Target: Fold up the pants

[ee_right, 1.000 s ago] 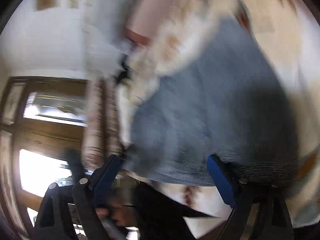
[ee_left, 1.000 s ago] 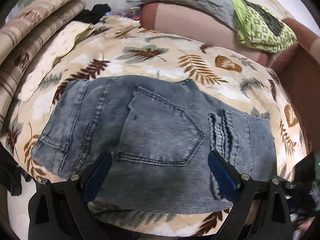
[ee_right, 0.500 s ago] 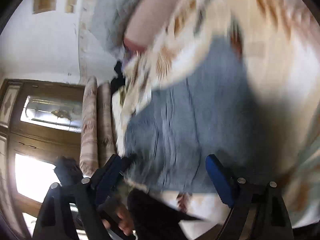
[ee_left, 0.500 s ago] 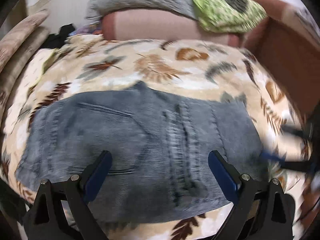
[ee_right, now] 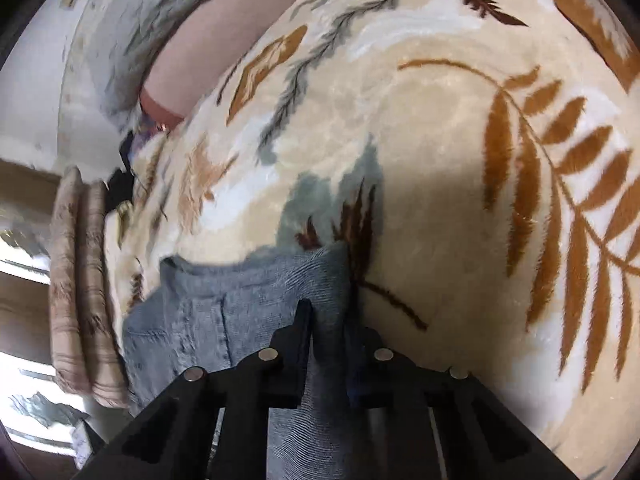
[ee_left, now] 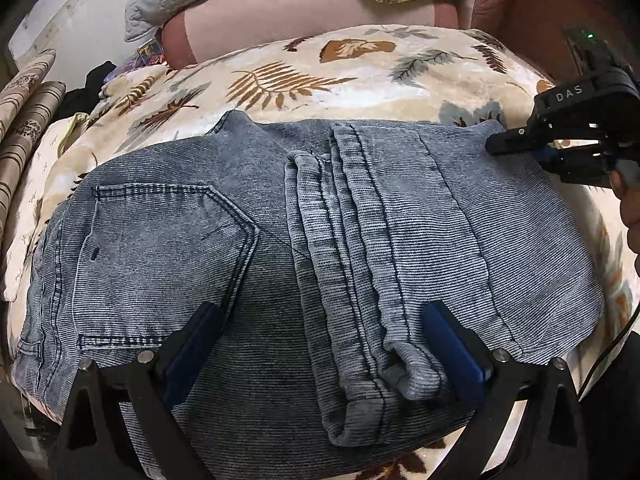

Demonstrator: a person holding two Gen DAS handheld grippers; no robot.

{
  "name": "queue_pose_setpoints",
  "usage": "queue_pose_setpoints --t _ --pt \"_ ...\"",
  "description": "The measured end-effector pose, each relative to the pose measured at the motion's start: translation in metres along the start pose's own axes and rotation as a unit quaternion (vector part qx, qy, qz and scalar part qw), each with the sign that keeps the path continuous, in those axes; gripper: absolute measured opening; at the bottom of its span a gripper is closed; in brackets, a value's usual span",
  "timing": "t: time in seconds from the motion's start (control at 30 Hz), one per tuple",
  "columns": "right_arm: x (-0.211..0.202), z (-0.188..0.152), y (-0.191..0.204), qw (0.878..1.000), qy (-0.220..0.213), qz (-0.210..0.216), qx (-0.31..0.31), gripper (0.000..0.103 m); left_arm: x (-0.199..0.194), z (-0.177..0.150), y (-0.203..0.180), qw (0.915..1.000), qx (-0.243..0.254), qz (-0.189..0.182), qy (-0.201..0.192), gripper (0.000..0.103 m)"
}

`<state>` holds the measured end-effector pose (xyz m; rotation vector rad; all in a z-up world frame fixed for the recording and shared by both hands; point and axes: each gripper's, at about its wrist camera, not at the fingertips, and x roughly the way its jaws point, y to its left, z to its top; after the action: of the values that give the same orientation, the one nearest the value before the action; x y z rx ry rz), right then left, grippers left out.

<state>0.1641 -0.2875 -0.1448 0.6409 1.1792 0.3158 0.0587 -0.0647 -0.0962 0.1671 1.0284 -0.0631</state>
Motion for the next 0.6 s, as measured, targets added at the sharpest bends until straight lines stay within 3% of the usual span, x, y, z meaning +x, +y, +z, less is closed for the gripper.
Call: queue_pose_setpoints --t 0.07,0.13,0.2,0.27,0.3,0.33,0.37,0.47,0.6 --pt "-0.009 -0.004 0.002 1.0 -0.004 -0.007 0.003 0.022 -0.001 -0.001 0.0 1.0 -0.001 -0.001 -0.002 0.103" --pt "-0.032 -0.008 0.002 0.999 -0.035 -0.005 0.006 0.029 0.0 -0.001 0.001 1.0 -0.001 -0.004 -0.002 0.103" --pt "-0.053 -0.023 0.007 0.998 -0.051 0.04 0.008 0.031 0.0 -0.001 0.001 1.0 -0.003 -0.004 -0.003 0.103" --pt "-0.056 -0.046 0.013 0.994 -0.023 0.11 0.004 0.034 0.001 0.001 0.001 1.0 -0.004 -0.004 -0.002 0.103" --pt "-0.053 -0.056 0.012 0.993 -0.013 0.118 0.003 0.04 0.001 0.001 0.001 1.0 -0.005 -0.005 0.0 0.103" --pt "-0.04 -0.07 0.005 0.995 -0.002 0.095 0.008 0.056 0.001 0.002 0.001 1.0 -0.006 -0.007 0.0 0.103" --pt "-0.026 -0.076 -0.005 0.997 0.014 0.076 0.018 0.063 0.001 0.003 0.002 0.9999 -0.005 -0.011 0.001 0.103" --pt "-0.033 -0.08 -0.017 0.992 -0.002 0.11 0.062 0.057 -0.004 0.005 0.006 0.9997 0.0 -0.016 0.016 0.103" --pt "-0.061 -0.087 0.019 0.992 -0.03 0.12 0.004 0.062 -0.023 0.005 0.019 0.9996 -0.025 -0.014 0.003 0.103"
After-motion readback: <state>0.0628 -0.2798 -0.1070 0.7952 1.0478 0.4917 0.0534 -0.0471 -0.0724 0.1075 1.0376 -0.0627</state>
